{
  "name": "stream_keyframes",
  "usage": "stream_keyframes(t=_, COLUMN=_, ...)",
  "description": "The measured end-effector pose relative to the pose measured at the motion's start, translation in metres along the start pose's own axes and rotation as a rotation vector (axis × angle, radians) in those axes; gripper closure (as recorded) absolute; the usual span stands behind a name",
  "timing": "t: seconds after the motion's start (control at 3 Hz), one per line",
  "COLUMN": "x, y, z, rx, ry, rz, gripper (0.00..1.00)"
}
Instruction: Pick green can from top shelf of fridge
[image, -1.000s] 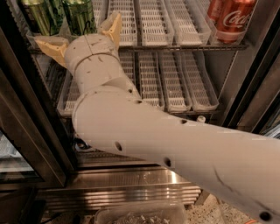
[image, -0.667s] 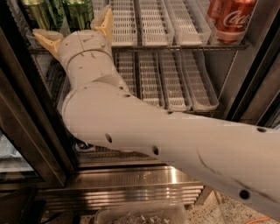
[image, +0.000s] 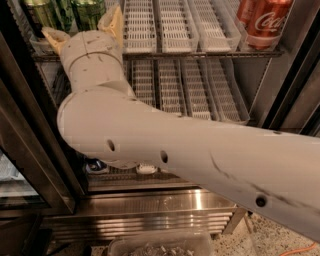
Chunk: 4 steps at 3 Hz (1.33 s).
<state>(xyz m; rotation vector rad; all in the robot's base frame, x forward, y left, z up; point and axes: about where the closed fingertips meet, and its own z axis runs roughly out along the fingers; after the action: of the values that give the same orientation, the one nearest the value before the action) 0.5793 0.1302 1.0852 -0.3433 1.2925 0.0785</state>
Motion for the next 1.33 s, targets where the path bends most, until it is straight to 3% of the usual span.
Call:
stream_keyframes(t=0.67, x=0.0031, y=-0.0036, z=0.0002, rx=0.033, ry=0.045, rz=-0.025, gripper=0.17)
stream_keyframes(t=1.0, x=0.0052, y=-0.0039, z=0.0015, rx=0.038, ry=0.069, rz=-0.02, gripper=0.26)
stream_keyframes(t=1.33, x=0.0073, y=-0.0052, z=0.0033, rx=0.043, ry=0.088, rz=-0.004, gripper=0.25)
